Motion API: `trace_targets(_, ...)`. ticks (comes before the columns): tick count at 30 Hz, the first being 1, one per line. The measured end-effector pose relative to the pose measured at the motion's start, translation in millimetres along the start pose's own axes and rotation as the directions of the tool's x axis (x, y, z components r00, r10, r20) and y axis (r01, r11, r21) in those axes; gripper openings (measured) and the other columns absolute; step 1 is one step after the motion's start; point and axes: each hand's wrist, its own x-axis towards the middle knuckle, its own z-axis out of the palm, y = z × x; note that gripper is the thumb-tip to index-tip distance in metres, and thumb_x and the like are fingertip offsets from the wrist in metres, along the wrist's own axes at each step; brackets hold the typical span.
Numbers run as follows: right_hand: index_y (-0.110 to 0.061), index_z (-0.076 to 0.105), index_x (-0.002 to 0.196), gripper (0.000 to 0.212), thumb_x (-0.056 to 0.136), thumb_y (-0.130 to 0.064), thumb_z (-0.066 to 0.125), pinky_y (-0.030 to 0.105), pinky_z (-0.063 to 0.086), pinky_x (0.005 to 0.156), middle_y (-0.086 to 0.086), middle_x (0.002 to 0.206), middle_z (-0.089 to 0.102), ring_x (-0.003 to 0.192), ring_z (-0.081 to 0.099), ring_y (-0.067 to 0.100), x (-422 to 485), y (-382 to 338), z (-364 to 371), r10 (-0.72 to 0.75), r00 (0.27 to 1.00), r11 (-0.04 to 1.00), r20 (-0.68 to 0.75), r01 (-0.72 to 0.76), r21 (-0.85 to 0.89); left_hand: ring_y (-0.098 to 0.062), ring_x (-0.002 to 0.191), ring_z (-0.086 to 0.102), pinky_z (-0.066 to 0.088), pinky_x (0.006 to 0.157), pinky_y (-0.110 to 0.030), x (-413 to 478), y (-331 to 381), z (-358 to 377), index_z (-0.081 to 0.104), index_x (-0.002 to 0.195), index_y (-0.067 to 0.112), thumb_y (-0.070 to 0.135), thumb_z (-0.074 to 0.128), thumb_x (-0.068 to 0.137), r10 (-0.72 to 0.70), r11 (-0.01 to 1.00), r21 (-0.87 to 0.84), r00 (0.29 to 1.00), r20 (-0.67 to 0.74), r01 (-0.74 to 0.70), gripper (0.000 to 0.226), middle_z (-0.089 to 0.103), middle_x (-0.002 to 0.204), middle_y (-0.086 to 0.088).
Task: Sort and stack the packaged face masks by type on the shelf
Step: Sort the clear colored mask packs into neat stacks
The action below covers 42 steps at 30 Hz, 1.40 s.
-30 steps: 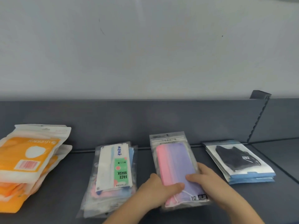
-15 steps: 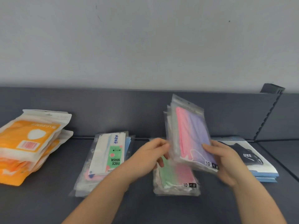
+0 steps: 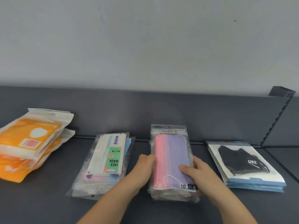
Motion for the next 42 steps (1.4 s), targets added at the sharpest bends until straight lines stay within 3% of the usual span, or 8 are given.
trace_targets(3, -0.042, 0.058, 0.116, 0.029, 0.087, -0.046, 0.059, 0.041, 0.042, 0.104, -0.007, 0.121, 0.054, 0.117, 0.052, 0.016, 3, 3, -1, -0.024, 0.999, 0.965, -0.038, 0.013, -0.260, -0.014, 0.083, 0.056, 0.042, 0.062, -0.024, -35, 23, 9, 0.033, 0.128, 0.015, 0.027, 0.042, 0.100, 0.054, 0.991, -0.120, 0.998, 0.017, -0.051, 0.031, 0.054, 0.101, -0.001)
trace_targets(8, -0.027, 0.046, 0.143, 0.042, 0.101, -0.027, 0.049, 0.040, 0.040, 0.111, -0.010, 0.135, 0.061, 0.120, 0.060, 0.011, 14, 17, -2, 0.079, 0.995, 0.918, 0.067, -0.099, 0.384, -0.015, 0.082, 0.057, 0.041, 0.053, -0.022, -53, 37, 22, 0.024, 0.144, 0.022, 0.016, 0.036, 0.096, 0.082, 0.958, -0.280, 0.996, 0.034, -0.069, 0.049, 0.058, 0.108, 0.001)
trace_targets(14, -0.020, 0.033, 0.152, 0.056, 0.100, -0.024, 0.053, 0.041, 0.036, 0.114, -0.008, 0.144, 0.052, 0.125, 0.055, 0.015, 12, 15, -10, 0.115, 0.993, 0.924, 0.002, -0.108, 0.366, -0.014, 0.107, 0.055, 0.048, 0.069, -0.013, -58, 45, 24, 0.020, 0.151, 0.019, 0.016, 0.043, 0.089, 0.130, 0.965, -0.239, 0.989, 0.066, -0.111, 0.066, 0.050, 0.132, 0.007)
trace_targets(18, -0.023, 0.032, 0.152, 0.057, 0.099, -0.024, 0.054, 0.037, 0.029, 0.117, -0.009, 0.147, 0.046, 0.132, 0.045, 0.011, 7, 1, -19, 0.032, 0.986, 0.977, -0.161, 0.003, 0.212, -0.016, 0.150, 0.012, 0.014, 0.118, -0.028, -58, 43, -7, 0.011, 0.157, 0.014, 0.015, 0.056, 0.091, 0.228, 0.974, 0.033, 0.969, -0.099, -0.226, 0.081, 0.011, 0.164, -0.002)
trace_targets(25, -0.024, 0.039, 0.148, 0.050, 0.100, -0.011, 0.046, 0.025, 0.030, 0.109, -0.013, 0.146, 0.045, 0.133, 0.042, 0.007, -6, -52, -4, -0.239, 0.962, 0.932, -0.132, 0.189, -0.308, -0.008, 0.099, 0.056, 0.036, 0.085, -0.025, -45, 17, -112, 0.051, 0.139, 0.021, 0.017, 0.058, 0.092, 0.240, 0.968, 0.159, 0.891, -0.386, -0.192, 0.048, 0.054, 0.125, 0.003)
trace_targets(28, -0.023, 0.039, 0.148, 0.050, 0.100, -0.011, 0.046, 0.024, 0.027, 0.113, -0.013, 0.148, 0.043, 0.137, 0.039, 0.006, -6, -69, 22, -0.318, 0.947, 0.858, -0.048, 0.266, -0.439, -0.020, 0.108, 0.056, 0.040, 0.083, -0.030, -41, -8, -148, 0.050, 0.138, 0.015, 0.019, 0.061, 0.091, 0.168, 0.978, 0.191, 0.881, -0.442, -0.090, 0.049, 0.057, 0.136, -0.006)
trace_targets(34, -0.027, 0.052, 0.136, 0.041, 0.096, -0.020, 0.054, 0.024, 0.036, 0.110, -0.014, 0.133, 0.052, 0.124, 0.048, 0.003, -10, -77, 118, -0.438, 0.892, 0.776, 0.108, 0.436, -0.457, -0.022, 0.119, 0.057, 0.049, 0.087, -0.030, -31, -51, -171, 0.039, 0.147, 0.012, 0.046, 0.080, 0.075, -0.001, 0.983, 0.175, 0.957, -0.291, 0.055, 0.089, 0.054, 0.140, -0.005)
trace_targets(42, -0.044, 0.019, 0.150, 0.087, 0.077, -0.069, 0.060, 0.038, 0.013, 0.117, -0.022, 0.156, 0.007, 0.141, -0.002, 0.010, -8, -46, 192, -0.309, 0.878, 0.546, 0.365, 0.478, -0.688, -0.014, 0.088, 0.066, 0.055, 0.073, -0.030, -10, -61, -189, 0.061, 0.105, 0.016, 0.045, 0.084, 0.070, 0.041, 0.989, 0.147, 0.979, -0.199, -0.012, 0.050, 0.068, 0.099, 0.002)
